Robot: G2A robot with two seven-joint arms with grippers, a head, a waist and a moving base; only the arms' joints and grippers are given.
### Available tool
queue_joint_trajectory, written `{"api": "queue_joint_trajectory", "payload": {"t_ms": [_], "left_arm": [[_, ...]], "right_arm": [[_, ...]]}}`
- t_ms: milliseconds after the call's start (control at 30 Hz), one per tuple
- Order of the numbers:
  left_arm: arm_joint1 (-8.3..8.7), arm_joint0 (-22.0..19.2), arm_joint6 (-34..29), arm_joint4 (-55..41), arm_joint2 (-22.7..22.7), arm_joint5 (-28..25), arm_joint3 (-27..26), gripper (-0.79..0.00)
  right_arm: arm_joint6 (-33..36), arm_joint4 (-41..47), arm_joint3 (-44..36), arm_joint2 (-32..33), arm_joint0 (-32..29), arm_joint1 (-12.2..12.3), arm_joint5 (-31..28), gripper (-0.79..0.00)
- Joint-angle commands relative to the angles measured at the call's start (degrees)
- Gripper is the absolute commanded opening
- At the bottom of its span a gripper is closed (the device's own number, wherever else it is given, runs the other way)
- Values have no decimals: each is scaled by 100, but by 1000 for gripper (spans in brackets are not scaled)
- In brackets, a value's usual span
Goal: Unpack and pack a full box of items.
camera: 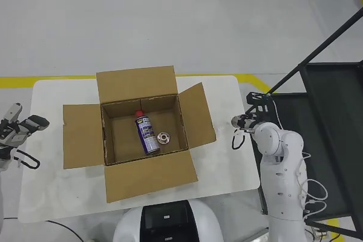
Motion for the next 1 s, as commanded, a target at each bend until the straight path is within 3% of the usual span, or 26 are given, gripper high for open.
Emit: {"api": "queue_joint_trajectory", "payload": {"t_ms": [0, 400, 967], "left_arm": [[0, 0, 0, 0, 0, 0, 0, 0], [0, 0, 0, 0, 0, 0, 0, 0], [0, 0, 0, 0, 0, 0, 0, 0]], "right_arm": [[-42, -38, 421, -28, 283, 15, 27, -785], [-503, -36, 2577, -91, 1507, 92, 337, -785], [-1333, 1, 4609, -215, 2482, 158, 884, -785]]}}
